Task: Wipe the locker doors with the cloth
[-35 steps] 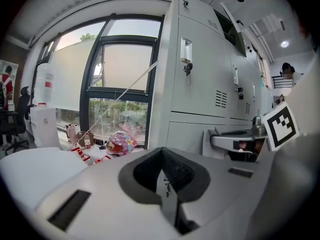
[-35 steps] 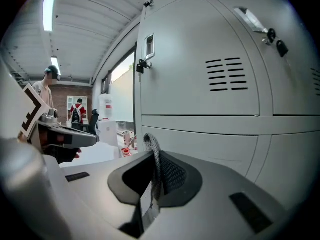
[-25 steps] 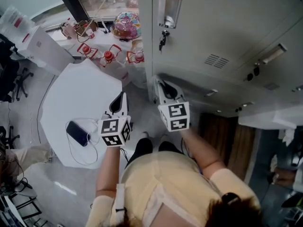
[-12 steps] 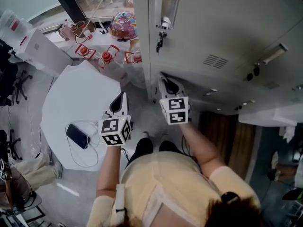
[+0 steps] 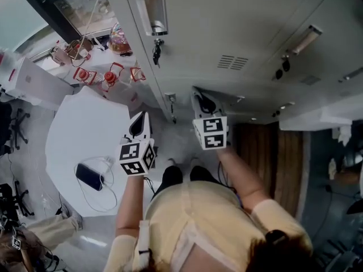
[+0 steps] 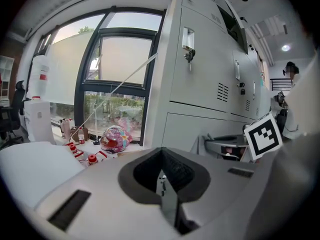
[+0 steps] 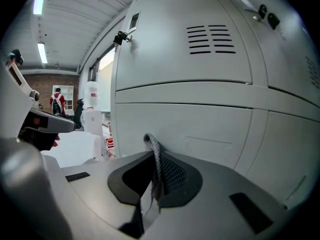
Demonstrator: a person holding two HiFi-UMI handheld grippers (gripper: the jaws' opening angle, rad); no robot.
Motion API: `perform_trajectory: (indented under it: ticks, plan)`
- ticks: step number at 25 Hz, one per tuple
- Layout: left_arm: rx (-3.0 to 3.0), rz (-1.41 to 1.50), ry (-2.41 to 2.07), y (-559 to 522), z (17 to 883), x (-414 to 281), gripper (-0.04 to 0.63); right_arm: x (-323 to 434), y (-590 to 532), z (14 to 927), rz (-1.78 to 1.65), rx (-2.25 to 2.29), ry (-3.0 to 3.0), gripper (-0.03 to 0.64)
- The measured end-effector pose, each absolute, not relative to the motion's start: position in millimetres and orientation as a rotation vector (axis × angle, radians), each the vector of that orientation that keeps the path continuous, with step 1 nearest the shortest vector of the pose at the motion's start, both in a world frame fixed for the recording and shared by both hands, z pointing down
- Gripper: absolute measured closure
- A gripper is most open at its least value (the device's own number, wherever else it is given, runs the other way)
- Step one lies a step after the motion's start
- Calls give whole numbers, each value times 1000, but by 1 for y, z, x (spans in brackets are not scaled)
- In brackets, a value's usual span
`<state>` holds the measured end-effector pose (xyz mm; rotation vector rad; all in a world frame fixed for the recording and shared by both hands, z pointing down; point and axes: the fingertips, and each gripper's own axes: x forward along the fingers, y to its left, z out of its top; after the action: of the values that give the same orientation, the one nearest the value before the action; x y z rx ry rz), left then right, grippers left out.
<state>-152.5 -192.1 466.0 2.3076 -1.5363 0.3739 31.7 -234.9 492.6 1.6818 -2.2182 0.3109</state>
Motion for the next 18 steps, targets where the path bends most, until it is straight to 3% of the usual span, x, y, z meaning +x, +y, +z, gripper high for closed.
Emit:
perform_trajectory:
  ticks: [18]
  plan:
    - [2431, 409, -1345, -200, 471, -76, 594, 144, -211, 494, 340, 1915, -1995, 598]
